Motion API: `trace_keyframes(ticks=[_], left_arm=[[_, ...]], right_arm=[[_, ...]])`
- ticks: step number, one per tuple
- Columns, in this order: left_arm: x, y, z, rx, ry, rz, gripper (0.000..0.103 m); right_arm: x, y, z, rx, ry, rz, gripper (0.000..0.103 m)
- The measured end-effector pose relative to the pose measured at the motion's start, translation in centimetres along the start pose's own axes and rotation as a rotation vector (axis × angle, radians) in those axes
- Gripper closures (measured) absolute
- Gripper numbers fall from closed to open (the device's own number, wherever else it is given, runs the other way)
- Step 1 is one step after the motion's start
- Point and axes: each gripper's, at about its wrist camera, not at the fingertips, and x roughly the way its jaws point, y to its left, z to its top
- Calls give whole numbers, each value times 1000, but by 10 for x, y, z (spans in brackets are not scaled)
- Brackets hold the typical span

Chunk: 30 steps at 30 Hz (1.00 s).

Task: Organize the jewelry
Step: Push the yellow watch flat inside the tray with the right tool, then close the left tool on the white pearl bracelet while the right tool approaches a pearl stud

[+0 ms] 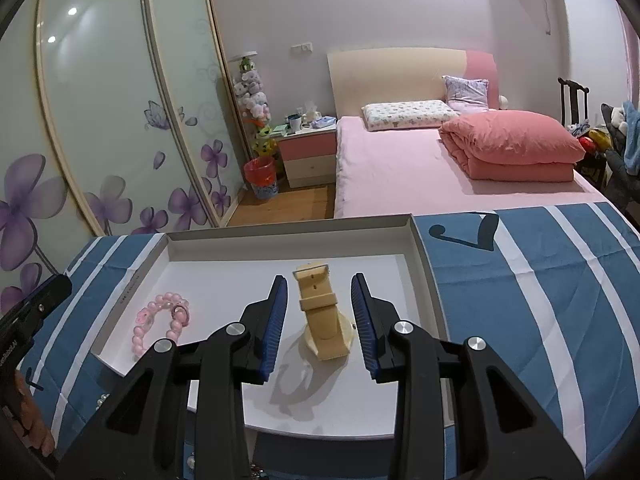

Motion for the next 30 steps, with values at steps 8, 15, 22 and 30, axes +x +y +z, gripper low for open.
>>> trace_keyframes(ticks=[8, 15, 22, 30], left_arm=[[10, -9, 1, 14, 10, 2, 66], [14, -5, 2, 4, 12, 8, 66], [13, -3, 2, -3, 7, 10, 66], [-2, 3, -1, -5, -5, 16, 66]], right_arm=[[3, -18, 5, 64, -31, -14, 74], [15, -37, 13, 163, -13, -20, 74], [29, 7, -2, 6, 162, 237, 77], [-14, 14, -17, -14, 91, 254, 77]])
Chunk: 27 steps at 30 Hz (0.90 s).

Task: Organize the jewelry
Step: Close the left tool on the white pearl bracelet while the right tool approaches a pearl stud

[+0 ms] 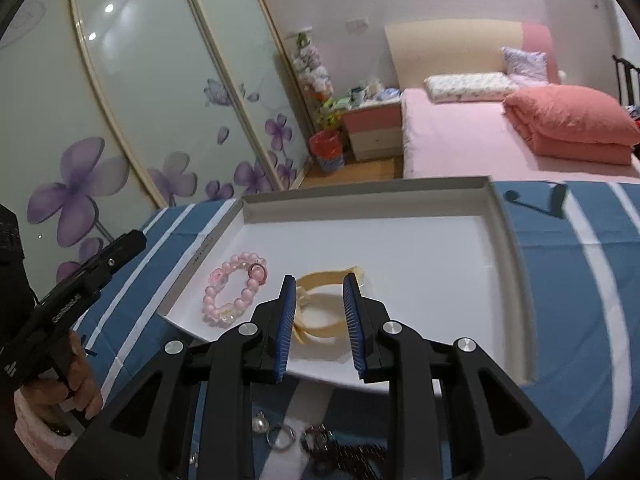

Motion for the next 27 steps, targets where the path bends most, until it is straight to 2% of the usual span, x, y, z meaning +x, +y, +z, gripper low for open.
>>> trace_keyframes(ticks=[6, 8, 12, 15, 20, 27], left_arm=[[-21, 4, -13, 29, 21, -10, 66], [-26, 6, -20, 38, 41, -15, 61], [-35, 11, -46, 51, 110, -28, 54], [-37, 10, -63, 69, 159, -17, 53], [-19, 13, -78, 81, 280, 32, 53], [0, 14, -83, 94, 375, 73, 55]], right_arm=[[-48, 6, -16, -1, -76, -13, 77], [-66, 7, -30, 5, -96, -11, 77], [-89, 11, -52, 4, -115, -21, 77], [-105, 16, -70, -8, -123, -35, 77], [-124, 11, -88, 26, -138, -38, 77], [-138, 3, -99, 51, -150, -57, 77]])
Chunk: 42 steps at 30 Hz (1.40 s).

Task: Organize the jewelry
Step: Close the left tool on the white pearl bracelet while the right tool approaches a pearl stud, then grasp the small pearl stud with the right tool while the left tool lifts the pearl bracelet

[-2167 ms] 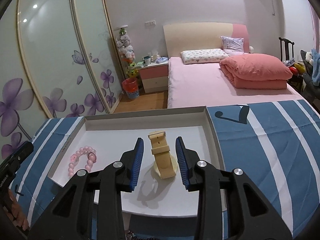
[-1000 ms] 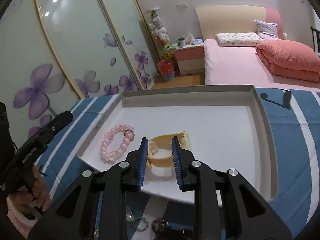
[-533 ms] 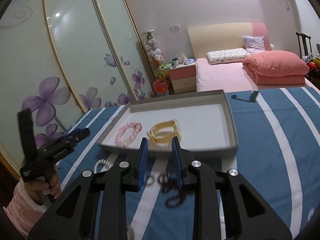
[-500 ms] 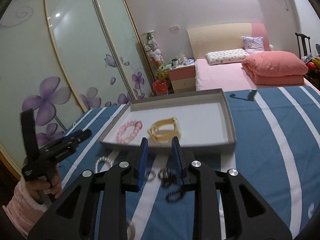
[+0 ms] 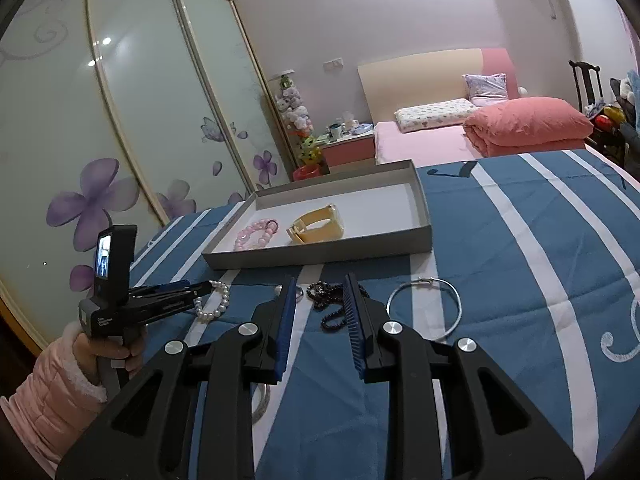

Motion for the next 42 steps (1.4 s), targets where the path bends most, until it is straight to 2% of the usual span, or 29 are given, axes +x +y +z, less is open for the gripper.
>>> trace_keyframes(ticks=[5, 7, 9, 10, 11, 16, 25, 30, 36, 42], left_arm=[[8, -4, -1, 20, 40, 13, 57], [8, -6, -1, 32, 39, 16, 64], [8, -9, -1, 42, 36, 30, 85], [7, -9, -1, 46, 35, 34, 91], [7, -9, -2, 47, 34, 35, 92], [-2, -1, -5, 28, -3, 17, 93], [-77, 8, -14, 28, -235, -65, 93], [-113, 8, -22, 27, -335, -95, 93], [-132, 11, -21, 6, -378, -107, 93], [-138, 9, -22, 12, -389, -118, 93]], right_arm=[[-2, -8, -4, 25, -1, -11, 77], [-4, -9, -5, 30, -4, -13, 77], [-6, -10, -5, 32, -7, -14, 77], [-7, -11, -5, 31, -8, -15, 77], [-8, -11, -5, 30, -8, -19, 77], [-10, -20, -10, 42, 13, -60, 77], [1, -23, -30, -15, 130, -159, 77], [9, -20, -40, -51, 191, -192, 77], [22, -18, -46, -71, 262, -243, 77], [28, -21, -48, -71, 290, -290, 77]])
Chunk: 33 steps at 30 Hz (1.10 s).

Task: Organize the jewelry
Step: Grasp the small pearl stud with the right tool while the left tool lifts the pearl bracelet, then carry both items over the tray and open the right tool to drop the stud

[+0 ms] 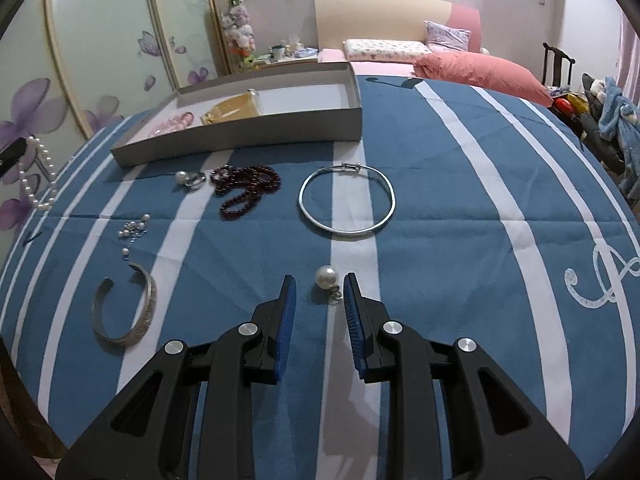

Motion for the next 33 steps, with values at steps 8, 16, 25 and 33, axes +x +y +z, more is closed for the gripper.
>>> trace_keyframes(ticks=[8, 16, 25, 33], left_arm=[[3, -1, -1, -4, 2, -9, 93], [3, -1, -1, -4, 3, -10, 93], [4, -5, 2, -8, -16, -8, 93], [4, -16, 11, 3, -55, 0, 93]], right_arm=[[6, 5, 3, -27, 16, -26, 77], [7, 6, 6, -33, 24, -30, 89], [-25, 8, 26, 7, -142, 31, 89], [-60, 36, 60, -48, -402, 10, 89]])
